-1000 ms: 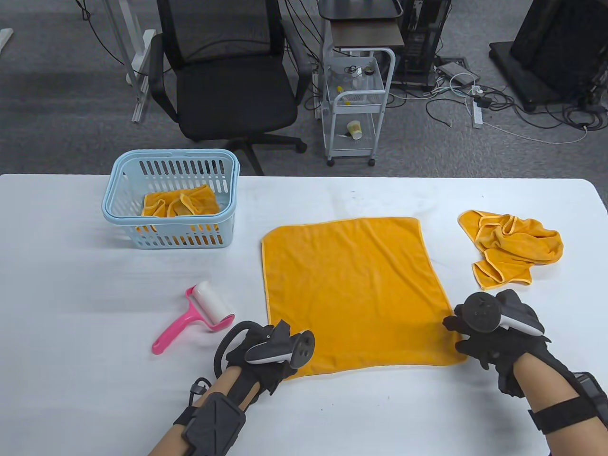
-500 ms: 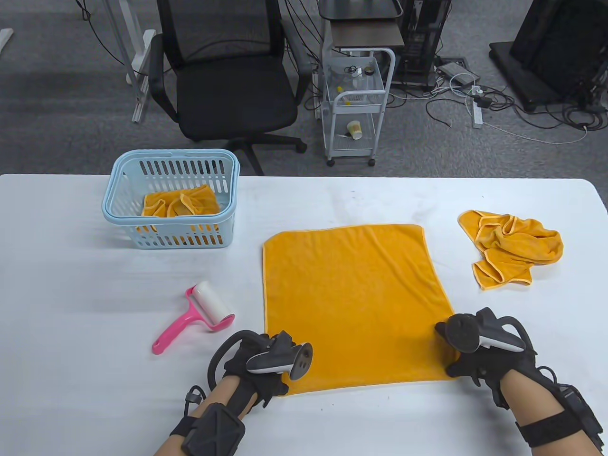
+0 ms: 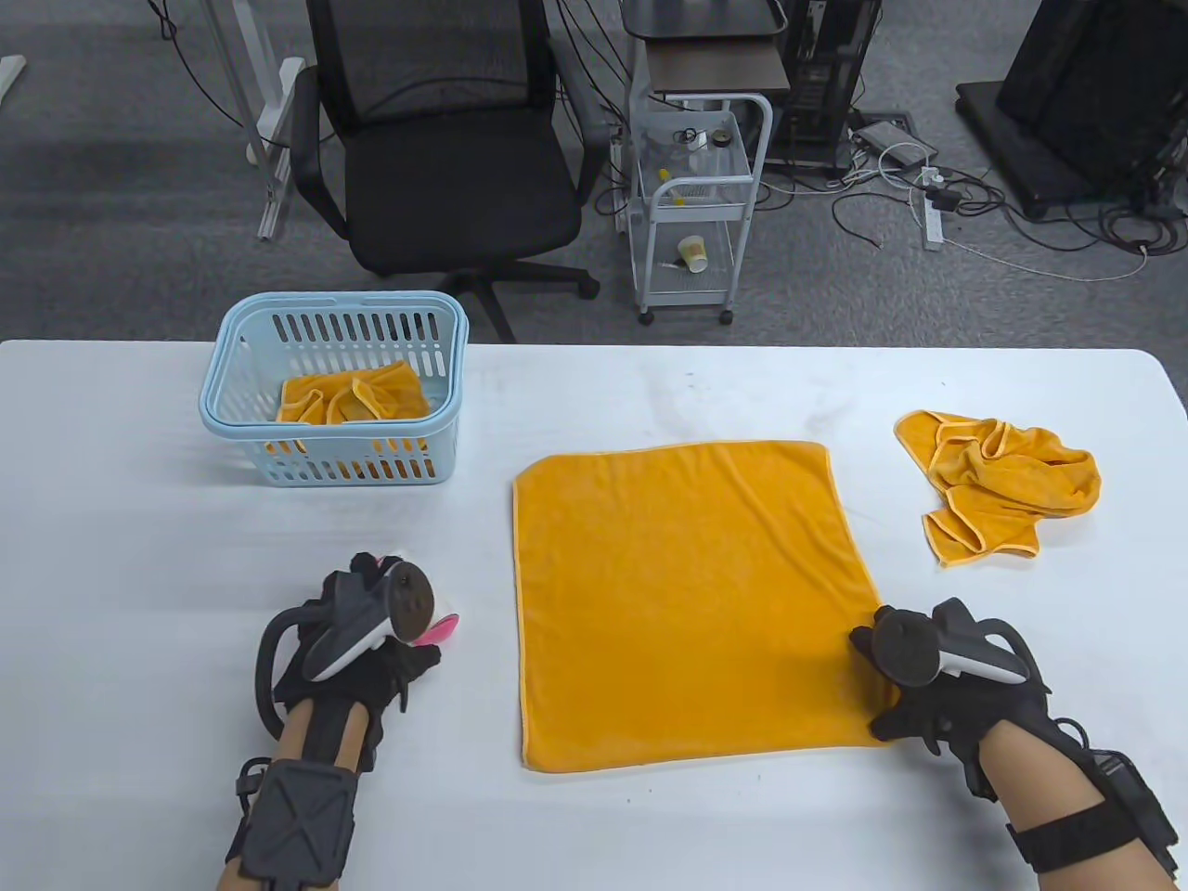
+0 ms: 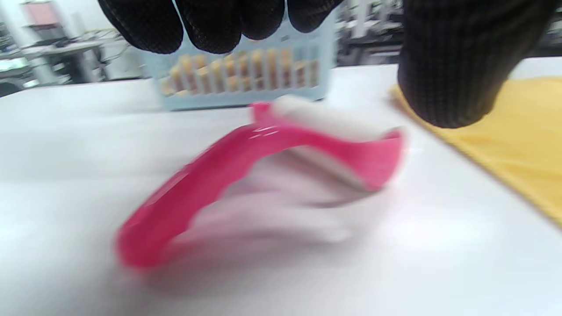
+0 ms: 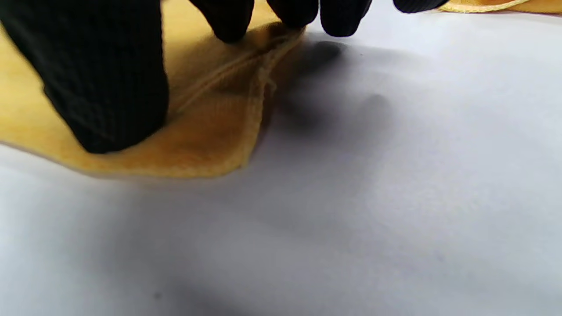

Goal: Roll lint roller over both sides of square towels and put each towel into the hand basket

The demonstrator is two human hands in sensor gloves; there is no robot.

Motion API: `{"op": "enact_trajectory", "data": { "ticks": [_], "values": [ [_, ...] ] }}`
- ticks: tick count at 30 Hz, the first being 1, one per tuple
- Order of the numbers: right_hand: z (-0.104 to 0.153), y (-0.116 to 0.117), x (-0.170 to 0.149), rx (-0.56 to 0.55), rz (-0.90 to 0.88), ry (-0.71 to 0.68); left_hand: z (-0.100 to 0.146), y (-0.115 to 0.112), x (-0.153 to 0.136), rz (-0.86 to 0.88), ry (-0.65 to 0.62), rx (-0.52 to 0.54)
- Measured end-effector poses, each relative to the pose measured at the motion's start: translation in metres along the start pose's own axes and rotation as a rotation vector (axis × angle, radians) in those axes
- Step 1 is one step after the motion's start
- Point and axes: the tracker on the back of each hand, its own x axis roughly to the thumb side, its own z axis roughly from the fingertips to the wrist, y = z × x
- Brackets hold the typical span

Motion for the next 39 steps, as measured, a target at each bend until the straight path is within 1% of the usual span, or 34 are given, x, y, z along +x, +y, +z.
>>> {"op": "enact_trajectory", "data": {
  "ticks": [3,8,11,13,15,17,19,21,24,25,26,27,28,30,33,35,37,39],
  "values": [
    [0.000,0.000,0.000,0.003,-0.007,-0.002,-0.013,-0.013,-0.017,0.024,0.082,-0.080],
    [0.000,0.001,-0.001,0.006,-0.014,-0.007,-0.026,-0.032,-0.026,0.041,0.143,-0.126],
    [0.000,0.001,-0.001,0.007,-0.017,-0.008,-0.032,-0.043,-0.028,0.063,0.173,-0.106],
    [0.000,0.001,-0.001,0.009,-0.018,-0.009,-0.034,-0.046,-0.029,0.089,0.187,-0.048],
    [0.000,0.001,0.000,0.011,-0.008,-0.010,-0.034,-0.047,-0.027,0.126,0.168,-0.039],
    [0.001,0.001,0.001,0.011,0.001,-0.010,-0.031,-0.042,-0.022,0.217,0.113,-0.032],
    [0.001,0.001,0.001,0.012,0.004,-0.008,-0.025,-0.030,-0.004,0.268,0.015,-0.012],
    [0.001,0.001,0.001,0.017,0.000,-0.005,-0.015,-0.018,0.021,0.246,-0.073,0.028],
    [0.001,0.001,0.001,0.023,0.005,0.008,0.000,-0.002,0.073,0.194,-0.226,0.073],
    [0.001,0.001,0.001,0.028,0.006,0.012,0.008,0.004,0.101,0.179,-0.307,0.076],
    [0.001,0.001,0.000,0.032,0.004,0.013,0.012,0.005,0.117,0.168,-0.353,0.077],
    [0.002,0.002,0.000,0.035,-0.002,0.014,0.018,0.005,0.140,0.153,-0.415,0.072],
    [0.002,0.002,0.000,0.035,-0.002,0.014,0.021,0.004,0.156,0.145,-0.456,0.064],
    [0.002,0.002,0.001,0.036,0.001,0.015,0.030,-0.004,0.197,0.107,-0.570,0.041],
    [0.002,0.002,0.002,0.038,0.007,0.017,0.037,-0.018,0.238,0.076,-0.661,-0.003],
    [0.002,0.002,0.002,0.038,0.011,0.018,0.038,-0.026,0.254,0.060,-0.701,-0.035],
    [0.002,0.003,0.002,0.039,0.012,0.019,0.037,-0.033,0.264,0.044,-0.709,-0.057],
    [0.002,0.003,0.002,0.039,0.010,0.020,0.033,-0.039,0.267,0.024,-0.704,-0.069]
  ]
}}
